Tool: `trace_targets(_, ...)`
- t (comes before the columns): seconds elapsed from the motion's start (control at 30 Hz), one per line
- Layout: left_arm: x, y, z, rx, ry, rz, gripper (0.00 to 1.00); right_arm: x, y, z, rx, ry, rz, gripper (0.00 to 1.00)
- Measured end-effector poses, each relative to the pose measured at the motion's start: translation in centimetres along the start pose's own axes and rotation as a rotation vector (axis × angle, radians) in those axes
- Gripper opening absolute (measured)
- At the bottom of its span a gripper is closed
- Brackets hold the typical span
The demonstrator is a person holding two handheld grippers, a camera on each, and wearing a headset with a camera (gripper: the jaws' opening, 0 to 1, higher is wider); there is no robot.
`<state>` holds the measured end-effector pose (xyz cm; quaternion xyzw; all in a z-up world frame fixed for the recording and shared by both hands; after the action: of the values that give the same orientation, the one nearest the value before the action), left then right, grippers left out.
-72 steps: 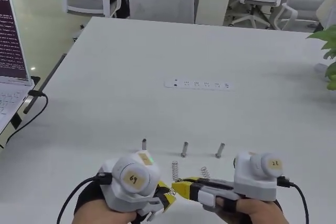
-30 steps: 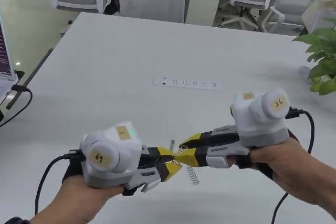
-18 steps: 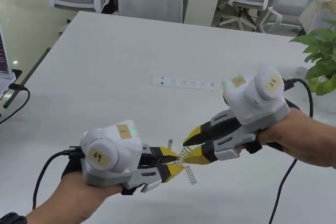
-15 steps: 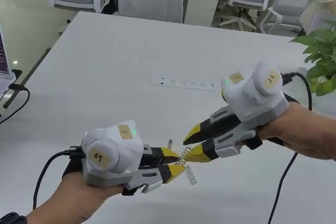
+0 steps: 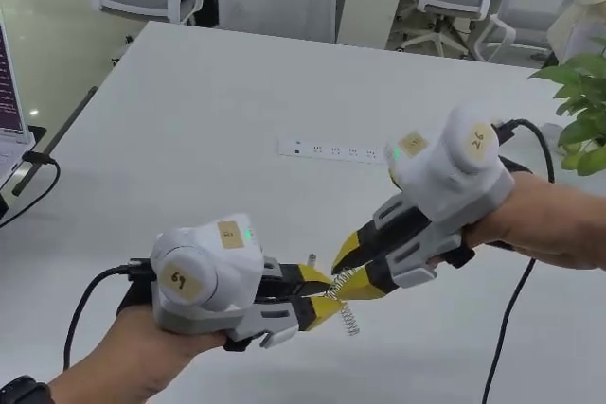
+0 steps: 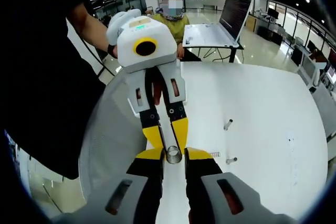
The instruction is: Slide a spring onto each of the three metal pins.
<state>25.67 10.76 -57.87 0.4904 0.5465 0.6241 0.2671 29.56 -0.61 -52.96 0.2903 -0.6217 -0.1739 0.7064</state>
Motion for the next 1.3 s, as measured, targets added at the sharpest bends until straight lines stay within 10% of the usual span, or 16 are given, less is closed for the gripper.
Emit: trace_targets(1.3,-0.6,-2.6,-0.1,0.034,-0.04,0.034,0.02,-3.0,-0.7,0.7,0.143,0.05,0.143,0.08)
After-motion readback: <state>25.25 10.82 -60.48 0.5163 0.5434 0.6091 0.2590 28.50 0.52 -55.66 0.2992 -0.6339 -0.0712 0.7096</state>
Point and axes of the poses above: the centre of the closed fingertips' face, and the gripper's own axes: x roughly backward along the fingers, z roughly to its left, y roughly out of its top, the point moved 9 cm from there along x, roughly backward along the fingers, and after that the axes turned 4 degrees about x, right-handed, at the moved point
